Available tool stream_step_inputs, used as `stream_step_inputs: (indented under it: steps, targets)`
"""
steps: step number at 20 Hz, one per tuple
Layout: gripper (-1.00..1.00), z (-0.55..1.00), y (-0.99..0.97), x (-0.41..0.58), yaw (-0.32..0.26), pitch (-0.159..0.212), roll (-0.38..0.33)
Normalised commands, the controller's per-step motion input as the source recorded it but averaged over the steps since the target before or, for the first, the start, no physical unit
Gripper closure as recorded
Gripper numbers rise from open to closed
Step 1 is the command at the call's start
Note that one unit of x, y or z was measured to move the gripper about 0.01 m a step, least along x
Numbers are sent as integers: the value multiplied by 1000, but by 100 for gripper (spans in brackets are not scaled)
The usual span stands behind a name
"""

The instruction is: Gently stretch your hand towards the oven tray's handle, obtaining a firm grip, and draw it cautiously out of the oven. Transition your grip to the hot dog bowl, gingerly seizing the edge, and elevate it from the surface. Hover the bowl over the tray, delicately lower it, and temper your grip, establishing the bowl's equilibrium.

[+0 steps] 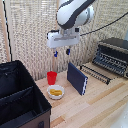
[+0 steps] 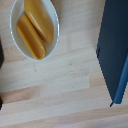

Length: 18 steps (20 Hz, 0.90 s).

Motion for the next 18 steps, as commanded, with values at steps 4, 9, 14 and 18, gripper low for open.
stream_step_inputs:
  steps: [4, 9, 14, 18]
  targets:
    - [-100, 79, -4, 119, 2, 2, -298]
    - [-100, 22, -255, 81, 55, -22, -346]
    - [-100, 0, -289, 38, 85, -60, -327]
    - [-100, 0, -310, -1, 129, -85, -289]
